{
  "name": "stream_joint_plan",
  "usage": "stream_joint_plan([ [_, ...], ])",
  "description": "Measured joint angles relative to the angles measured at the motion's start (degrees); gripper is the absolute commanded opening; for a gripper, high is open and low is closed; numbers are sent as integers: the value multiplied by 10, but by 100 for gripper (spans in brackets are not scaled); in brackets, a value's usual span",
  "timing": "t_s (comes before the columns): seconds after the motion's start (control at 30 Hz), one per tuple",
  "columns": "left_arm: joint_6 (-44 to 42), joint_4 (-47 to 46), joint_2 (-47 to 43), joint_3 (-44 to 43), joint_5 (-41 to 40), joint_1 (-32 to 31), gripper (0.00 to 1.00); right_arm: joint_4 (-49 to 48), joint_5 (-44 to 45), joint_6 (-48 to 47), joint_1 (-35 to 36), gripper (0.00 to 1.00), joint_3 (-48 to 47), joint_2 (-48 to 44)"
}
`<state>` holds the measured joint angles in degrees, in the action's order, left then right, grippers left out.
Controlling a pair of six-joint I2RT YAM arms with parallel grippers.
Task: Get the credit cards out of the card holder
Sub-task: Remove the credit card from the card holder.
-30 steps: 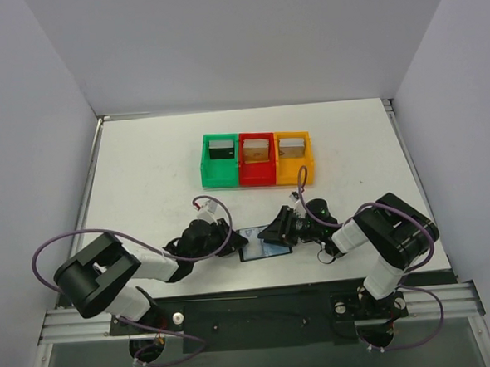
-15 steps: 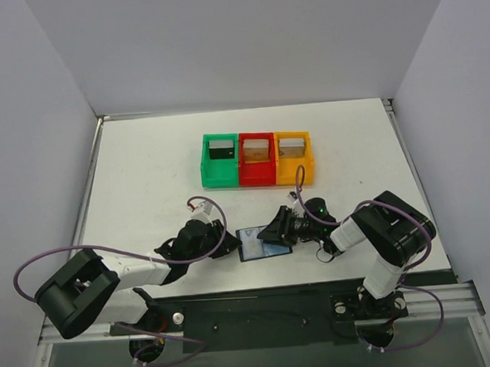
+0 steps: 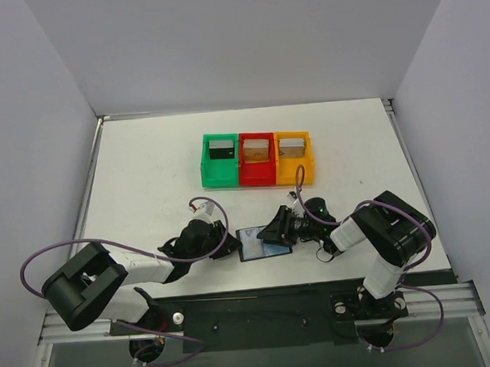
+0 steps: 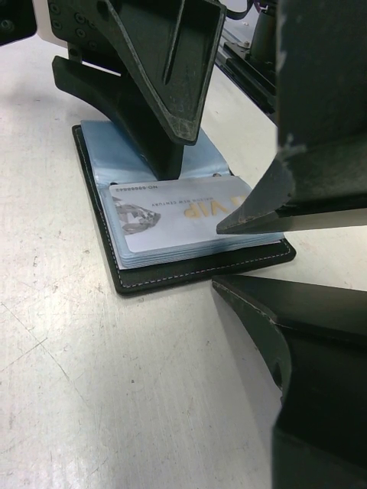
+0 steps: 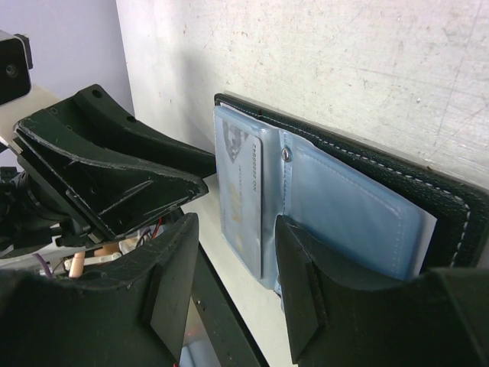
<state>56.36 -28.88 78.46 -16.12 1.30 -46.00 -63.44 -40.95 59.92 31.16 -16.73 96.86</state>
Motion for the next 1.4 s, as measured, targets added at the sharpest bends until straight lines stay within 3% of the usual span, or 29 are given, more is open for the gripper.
stream_joint_plan([
  [0.37, 2, 5, -54, 0, -19, 0, 38, 0, 0, -1, 0, 41, 0, 0],
  [0.83, 6, -12, 4, 0, -18, -7, 38, 0, 0, -1, 0, 42, 0, 0],
  [1.4, 15, -14, -4, 0, -21, -8, 38, 0, 0, -2, 0, 41, 0, 0],
])
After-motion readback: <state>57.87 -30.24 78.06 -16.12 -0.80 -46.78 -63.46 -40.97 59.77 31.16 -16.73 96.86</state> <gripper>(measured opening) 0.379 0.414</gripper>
